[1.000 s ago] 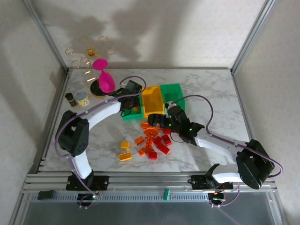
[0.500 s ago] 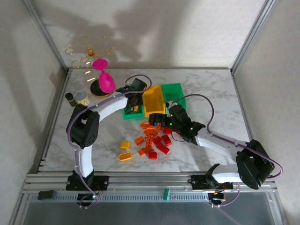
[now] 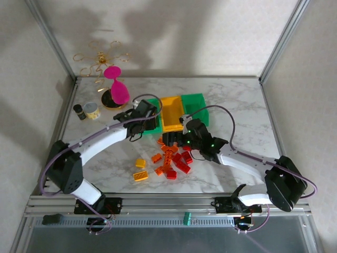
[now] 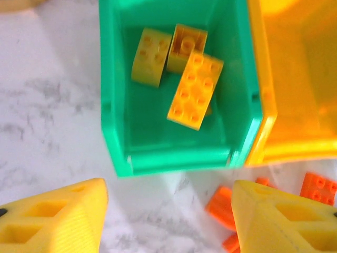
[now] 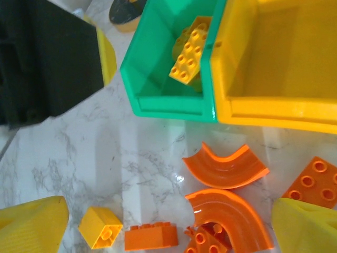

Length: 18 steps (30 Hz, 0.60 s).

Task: Sort the legos into containers by color
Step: Pick up the lego from the middle-left of the table.

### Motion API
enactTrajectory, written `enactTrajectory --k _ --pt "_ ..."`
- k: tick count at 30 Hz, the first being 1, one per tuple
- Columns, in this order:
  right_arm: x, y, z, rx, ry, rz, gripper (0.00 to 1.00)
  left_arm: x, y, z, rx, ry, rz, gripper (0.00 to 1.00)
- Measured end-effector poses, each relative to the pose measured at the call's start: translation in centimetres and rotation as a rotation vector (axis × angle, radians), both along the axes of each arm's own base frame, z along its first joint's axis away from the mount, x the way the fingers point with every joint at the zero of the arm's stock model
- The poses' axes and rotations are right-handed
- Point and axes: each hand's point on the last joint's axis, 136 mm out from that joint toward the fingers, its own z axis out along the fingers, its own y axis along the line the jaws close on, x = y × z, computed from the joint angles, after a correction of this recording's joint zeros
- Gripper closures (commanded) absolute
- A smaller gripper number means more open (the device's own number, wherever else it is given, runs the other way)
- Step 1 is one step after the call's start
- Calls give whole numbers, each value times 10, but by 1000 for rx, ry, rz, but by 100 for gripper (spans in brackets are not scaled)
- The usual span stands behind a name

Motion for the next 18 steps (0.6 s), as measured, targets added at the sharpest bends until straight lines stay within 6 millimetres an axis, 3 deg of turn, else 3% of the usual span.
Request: enactTrajectory --k 5,10,15,18 --pt "-17 14 -13 -32 24 59 1 -44 13 -22 0 71 1 33" --pt "-30 13 -30 -32 63 75 1 -84 8 -47 -15 156 -43 28" --pt "-39 2 -55 -55 124 51 1 -108 6 -72 -6 229 -61 26" --pt "-39 1 -57 -53 133 39 2 -114 9 -85 3 264 -51 25"
